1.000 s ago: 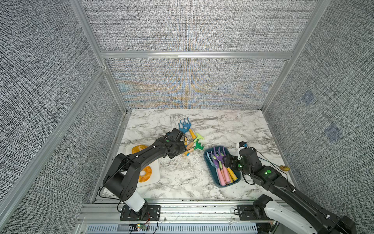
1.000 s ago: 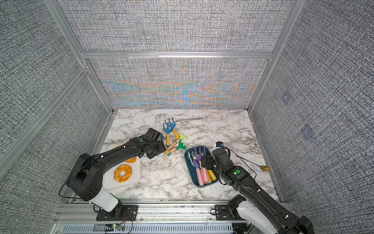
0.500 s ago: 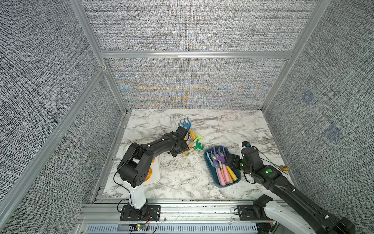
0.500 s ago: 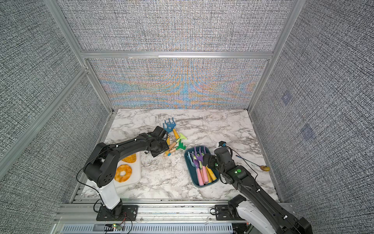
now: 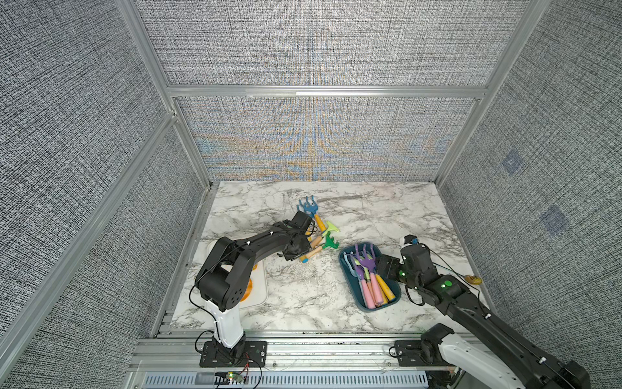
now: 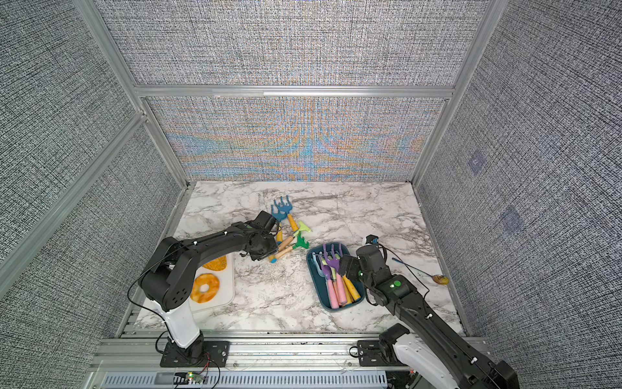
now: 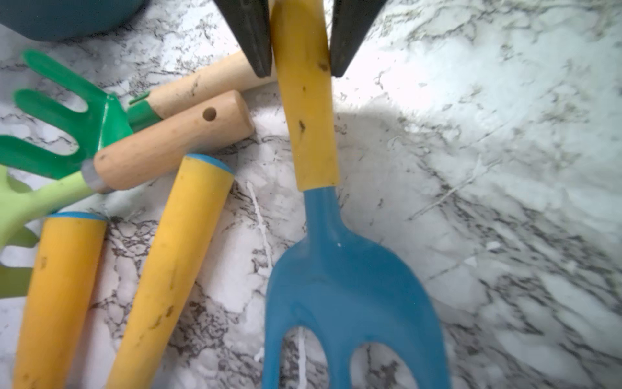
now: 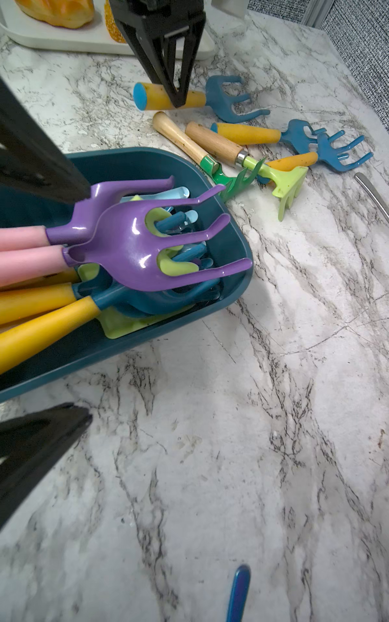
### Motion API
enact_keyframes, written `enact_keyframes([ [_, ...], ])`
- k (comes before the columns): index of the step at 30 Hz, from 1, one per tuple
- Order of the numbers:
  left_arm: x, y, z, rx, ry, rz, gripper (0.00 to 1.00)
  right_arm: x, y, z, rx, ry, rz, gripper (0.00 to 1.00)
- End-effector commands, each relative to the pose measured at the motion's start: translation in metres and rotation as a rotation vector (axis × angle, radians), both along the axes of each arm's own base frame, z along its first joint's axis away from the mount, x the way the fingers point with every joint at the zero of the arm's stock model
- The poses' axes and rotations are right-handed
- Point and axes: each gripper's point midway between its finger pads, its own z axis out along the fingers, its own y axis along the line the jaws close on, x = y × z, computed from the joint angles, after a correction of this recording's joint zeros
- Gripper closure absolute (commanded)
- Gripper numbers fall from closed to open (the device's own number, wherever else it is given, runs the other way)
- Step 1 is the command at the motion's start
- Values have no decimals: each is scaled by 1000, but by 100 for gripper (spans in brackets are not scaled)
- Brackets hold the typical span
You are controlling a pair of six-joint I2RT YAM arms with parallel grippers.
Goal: Put the rake into the storage box
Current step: Pick up the rake at the center of the board.
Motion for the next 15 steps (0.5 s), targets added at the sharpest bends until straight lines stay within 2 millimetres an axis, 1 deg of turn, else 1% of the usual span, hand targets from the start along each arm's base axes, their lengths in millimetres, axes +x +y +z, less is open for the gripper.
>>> enact_keyframes([
  [1, -8, 10, 20, 22, -57, -13, 99, -1, -4, -2, -12, 5, -15, 1],
  [8, -23, 14, 38, 35, -97, -39, 100, 0, -4, -1, -5, -1, -23, 1],
  [15, -33, 21, 37, 40, -98, -35, 100, 1, -1, -3, 10, 1, -22, 1],
])
